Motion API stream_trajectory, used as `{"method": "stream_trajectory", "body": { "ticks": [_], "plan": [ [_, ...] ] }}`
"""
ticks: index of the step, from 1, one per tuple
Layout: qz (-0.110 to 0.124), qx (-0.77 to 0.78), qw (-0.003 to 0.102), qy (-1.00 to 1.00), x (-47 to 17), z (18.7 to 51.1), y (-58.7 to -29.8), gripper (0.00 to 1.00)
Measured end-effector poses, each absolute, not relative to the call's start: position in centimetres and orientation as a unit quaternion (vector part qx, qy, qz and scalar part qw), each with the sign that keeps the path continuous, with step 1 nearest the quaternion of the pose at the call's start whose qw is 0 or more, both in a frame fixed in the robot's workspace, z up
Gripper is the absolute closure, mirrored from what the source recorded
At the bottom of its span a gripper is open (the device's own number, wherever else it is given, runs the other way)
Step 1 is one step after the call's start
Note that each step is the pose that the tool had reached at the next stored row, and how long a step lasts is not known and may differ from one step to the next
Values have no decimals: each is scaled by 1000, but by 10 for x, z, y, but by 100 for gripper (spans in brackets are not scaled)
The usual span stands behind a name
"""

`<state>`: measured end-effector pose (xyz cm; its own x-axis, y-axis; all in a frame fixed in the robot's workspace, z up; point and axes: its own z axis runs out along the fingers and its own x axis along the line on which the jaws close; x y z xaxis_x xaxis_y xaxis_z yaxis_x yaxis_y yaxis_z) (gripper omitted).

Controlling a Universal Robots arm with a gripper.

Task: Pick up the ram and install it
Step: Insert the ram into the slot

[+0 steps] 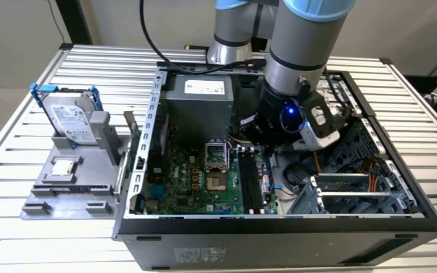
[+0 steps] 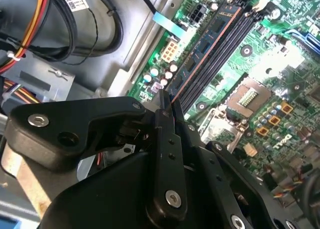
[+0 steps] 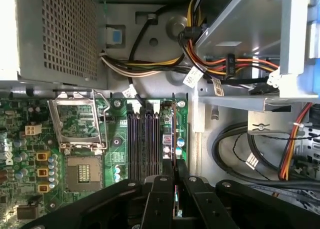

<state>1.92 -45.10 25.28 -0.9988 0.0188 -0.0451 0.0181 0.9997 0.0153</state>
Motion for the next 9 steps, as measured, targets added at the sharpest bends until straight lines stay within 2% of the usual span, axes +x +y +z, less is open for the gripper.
{"method": "stream_trajectory", "body": {
  "ticks": [9],
  "plan": [
    [8, 6, 25, 1000, 18, 249, -453, 100]
  ]
}}
